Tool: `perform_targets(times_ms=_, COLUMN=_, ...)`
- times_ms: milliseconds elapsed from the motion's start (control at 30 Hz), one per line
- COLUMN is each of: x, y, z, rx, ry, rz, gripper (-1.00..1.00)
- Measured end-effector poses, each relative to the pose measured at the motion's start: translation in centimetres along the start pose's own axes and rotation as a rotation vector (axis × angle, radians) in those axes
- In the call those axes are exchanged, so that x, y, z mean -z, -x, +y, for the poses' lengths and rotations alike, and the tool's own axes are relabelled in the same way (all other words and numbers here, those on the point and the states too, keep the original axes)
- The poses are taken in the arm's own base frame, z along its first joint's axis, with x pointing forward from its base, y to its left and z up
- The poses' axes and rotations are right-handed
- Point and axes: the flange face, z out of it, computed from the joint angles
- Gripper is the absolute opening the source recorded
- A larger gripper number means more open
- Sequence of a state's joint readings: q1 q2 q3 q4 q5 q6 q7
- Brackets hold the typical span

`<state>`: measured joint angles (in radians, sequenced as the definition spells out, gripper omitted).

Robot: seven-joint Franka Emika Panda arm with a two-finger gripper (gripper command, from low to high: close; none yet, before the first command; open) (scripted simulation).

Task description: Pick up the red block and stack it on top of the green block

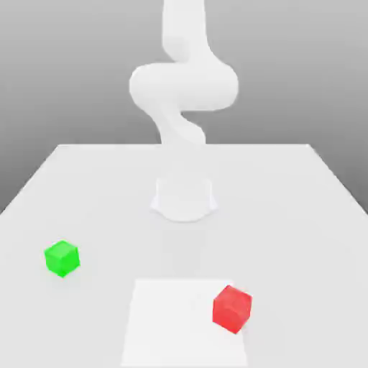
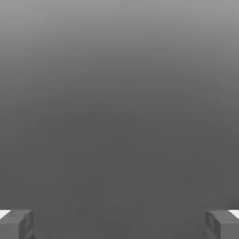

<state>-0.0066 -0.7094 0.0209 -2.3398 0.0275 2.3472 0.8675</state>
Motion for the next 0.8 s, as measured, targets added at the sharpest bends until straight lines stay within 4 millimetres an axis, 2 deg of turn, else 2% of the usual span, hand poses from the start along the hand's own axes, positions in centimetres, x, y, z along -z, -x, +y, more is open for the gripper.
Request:
perform_targets(times_ms=200, x=-13.6, y=4.3, z=1.6, rx=-0.173, ry=0.154, rz=-0.14, gripper=0.0)
perform_targets(times_ms=400, x=-24.7, y=10.9, z=5.8, rx=-0.33, ry=0.337, rz=-0.233, gripper=0.0)
perform_targets(times_ms=533, x=-30.4, y=16.1, z=9.9, rx=-0.427, ry=0.473, rz=-0.269, gripper=0.0)
perform_targets(times_ms=667, x=-34.7, y=21.7, z=14.8, rx=-0.511, ry=0.617, rz=-0.283, gripper=0.0)
perform_targets(times_ms=800, x=-38.1, y=24.5, z=18.0, rx=-0.543, ry=0.667, rz=-0.281, gripper=0.0)
